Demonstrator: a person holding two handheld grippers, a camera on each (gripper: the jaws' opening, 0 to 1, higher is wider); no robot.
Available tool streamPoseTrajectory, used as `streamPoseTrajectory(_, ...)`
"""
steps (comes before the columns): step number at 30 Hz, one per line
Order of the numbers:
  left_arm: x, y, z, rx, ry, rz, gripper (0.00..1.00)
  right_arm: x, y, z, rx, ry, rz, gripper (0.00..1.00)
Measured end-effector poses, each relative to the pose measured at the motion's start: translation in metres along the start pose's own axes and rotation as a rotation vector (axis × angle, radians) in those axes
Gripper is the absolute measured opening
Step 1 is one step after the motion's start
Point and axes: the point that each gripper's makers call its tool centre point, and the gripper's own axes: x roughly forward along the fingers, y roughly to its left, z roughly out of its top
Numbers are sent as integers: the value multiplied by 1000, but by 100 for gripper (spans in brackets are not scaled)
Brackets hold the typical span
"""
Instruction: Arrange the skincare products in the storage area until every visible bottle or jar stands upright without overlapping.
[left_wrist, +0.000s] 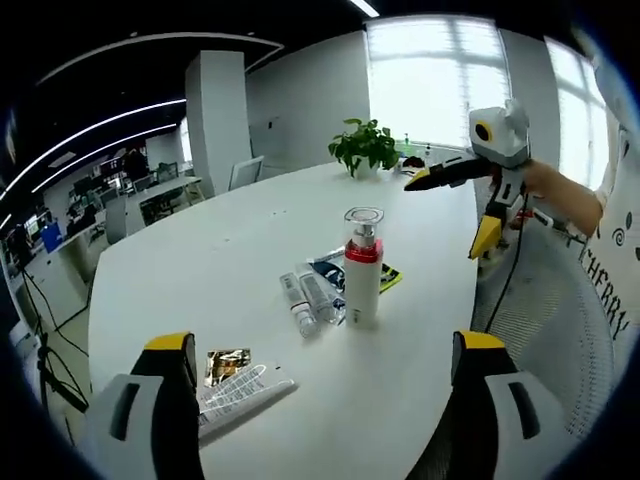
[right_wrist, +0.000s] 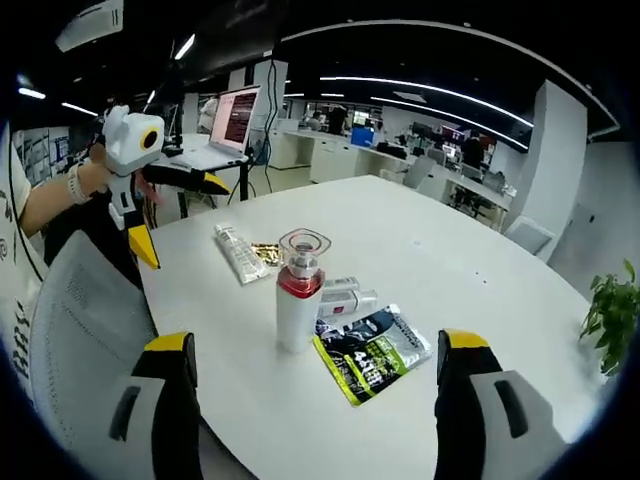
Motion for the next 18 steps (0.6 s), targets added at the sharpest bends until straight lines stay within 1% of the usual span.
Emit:
streamPoseTrajectory(2,-2,3,-2,-4,4,10,99,2,0,0,-3,5,-1,99)
streamPoseTrajectory(5,-3,10,-7,15,21,24,99,4,3,2,9,-9,9,99)
streamPoseTrajectory(7,-3,14,-11,19,42,23,99,6,5,5,39,-30,17,99)
streamPoseTrajectory(8,-3,14,-11,20,45,23,99,6,6,6,41,-34,20,99)
streamPoseTrajectory(9,-3,16,-13,21,51,24,99,8,7,7,40,-44,29,98)
streamPoseTrajectory(11,-3,20,-14,19,54,26,99,10,5,8,30,-56,18,94)
streamPoseTrajectory(13,-4,24,-16,14,60,34,99,15,4,6,18,-35,13,94)
streamPoseTrajectory(15,-4,27,-19,8,70,37,99,19,4,3,20,-29,23,91)
streamPoseTrajectory(17,-4,29,-23,-9,91,59,99,21,6,2,24,-30,35,88)
streamPoseTrajectory(18,-5,36,-24,-3,93,58,99,22,8,1,24,-26,41,88)
